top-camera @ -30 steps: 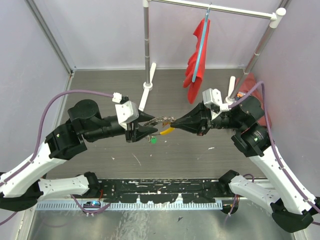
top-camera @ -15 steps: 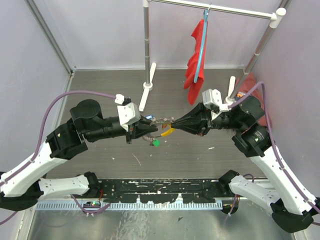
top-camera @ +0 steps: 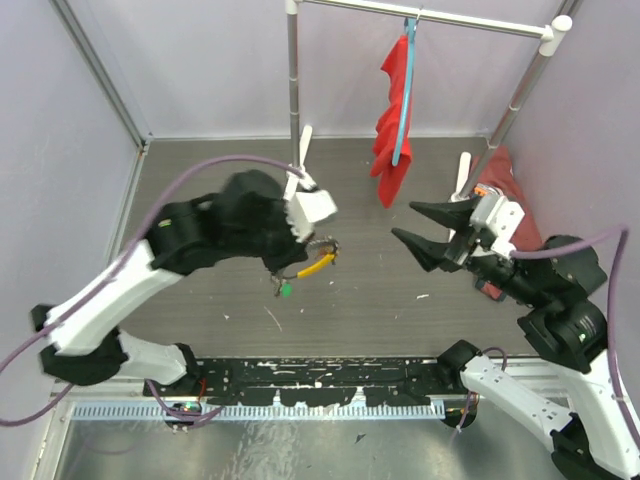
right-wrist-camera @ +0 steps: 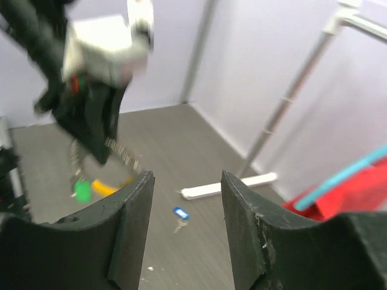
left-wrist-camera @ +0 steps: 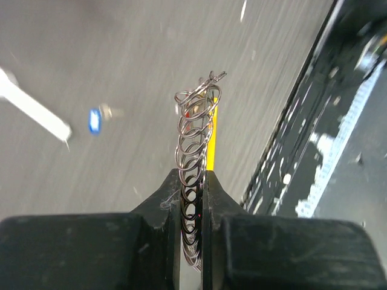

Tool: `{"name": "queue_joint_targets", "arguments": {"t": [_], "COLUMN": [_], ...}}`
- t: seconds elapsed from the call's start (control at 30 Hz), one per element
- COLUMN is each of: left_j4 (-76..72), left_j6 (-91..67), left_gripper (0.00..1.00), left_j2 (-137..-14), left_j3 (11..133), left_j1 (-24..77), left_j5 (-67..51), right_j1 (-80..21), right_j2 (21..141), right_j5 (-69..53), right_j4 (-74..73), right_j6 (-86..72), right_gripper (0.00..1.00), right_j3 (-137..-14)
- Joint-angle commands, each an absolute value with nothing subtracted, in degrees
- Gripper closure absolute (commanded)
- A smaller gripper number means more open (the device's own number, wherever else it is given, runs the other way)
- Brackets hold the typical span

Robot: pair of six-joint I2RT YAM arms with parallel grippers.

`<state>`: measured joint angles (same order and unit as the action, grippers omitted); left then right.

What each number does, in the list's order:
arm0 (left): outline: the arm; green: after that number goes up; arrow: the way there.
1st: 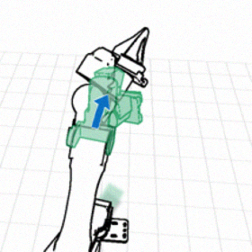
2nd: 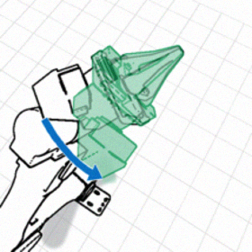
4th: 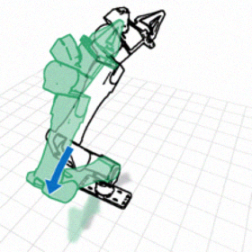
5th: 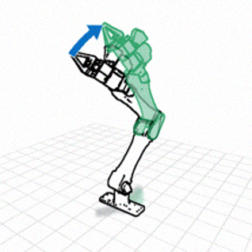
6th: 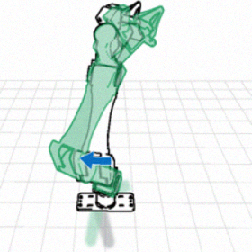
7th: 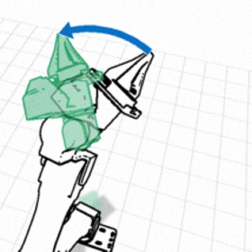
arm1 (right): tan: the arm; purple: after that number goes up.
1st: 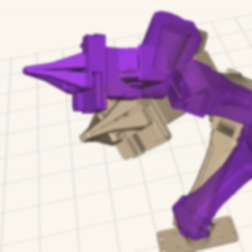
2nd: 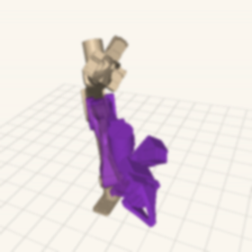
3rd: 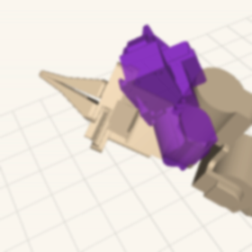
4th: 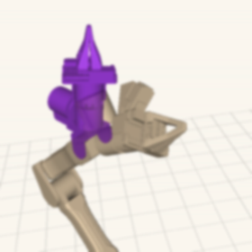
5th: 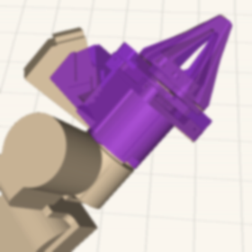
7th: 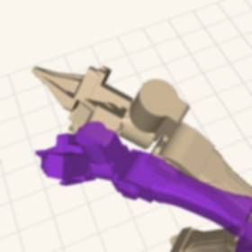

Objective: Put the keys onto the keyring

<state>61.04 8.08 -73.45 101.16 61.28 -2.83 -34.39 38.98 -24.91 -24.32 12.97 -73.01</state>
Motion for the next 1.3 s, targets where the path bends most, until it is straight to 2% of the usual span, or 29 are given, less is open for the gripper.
{"name": "queue_joint_targets", "arguments": {"t": [0.0,0.17,0.3,0.47,0.63,0.77,1.07,1.13,1.2,1.27], "left_j4": [80.4,80.81,79.31,79.31,76.58,68.92,39.12,34.71,31.62,29.83], "left_j6": [-0.11,-3.21,-2.84,-1.45,0.86,4.2,14.62,15.92,16.87,18.46], "left_gripper": [1.0,1.0,1.0,1.0,1.0,1.0,1.0,1.0,1.0,1.0], "left_j2": [-87.1,-93.29,-91.96,-91.53,-88.92,-83.59,-68.42,-67.11,-66.28,-65.59], "left_j3": [102.04,101.17,103.66,105.46,105.08,101.78,88.62,87.81,87.43,87.12], "left_j1": [60.74,57.25,55.97,55.89,56.01,56.38,59.86,59.86,59.92,59.9], "left_j5": [2.99,-4.8,-1.3,3.09,15.17,18.93,22.99,23.42,22.89,20.6], "right_j1": [-34.59,-34.62,-34.58,-34.62,-34.61,-34.62,-34.62,-34.63,-34.62,-34.57], "right_j2": [37.32,36.59,34.67,35.39,37.16,40.75,41.39,42.09,41.94,40.91], "right_j5": [-7.03,-1.71,0.87,0.04,-2.41,-10.23,-15.56,-15.88,-15.43,-14.31], "right_j4": [-21.48,-21.18,-19.42,-18.02,-19.09,-23.56,-17.38,-16.58,-14.5,-10.41], "right_j6": [11.25,8.77,8.11,9.88,4.53,4.98,3.55,3.63,3.53,3.24], "right_gripper": [0.46,0.45,0.44,0.35,0.35,0.33,0.23,0.18,0.08,0.04], "right_j3": [-70.45,-69.01,-67.26,-64.9,-66.71,-70.06,-67.2,-67.49,-67.06,-65.81]}}
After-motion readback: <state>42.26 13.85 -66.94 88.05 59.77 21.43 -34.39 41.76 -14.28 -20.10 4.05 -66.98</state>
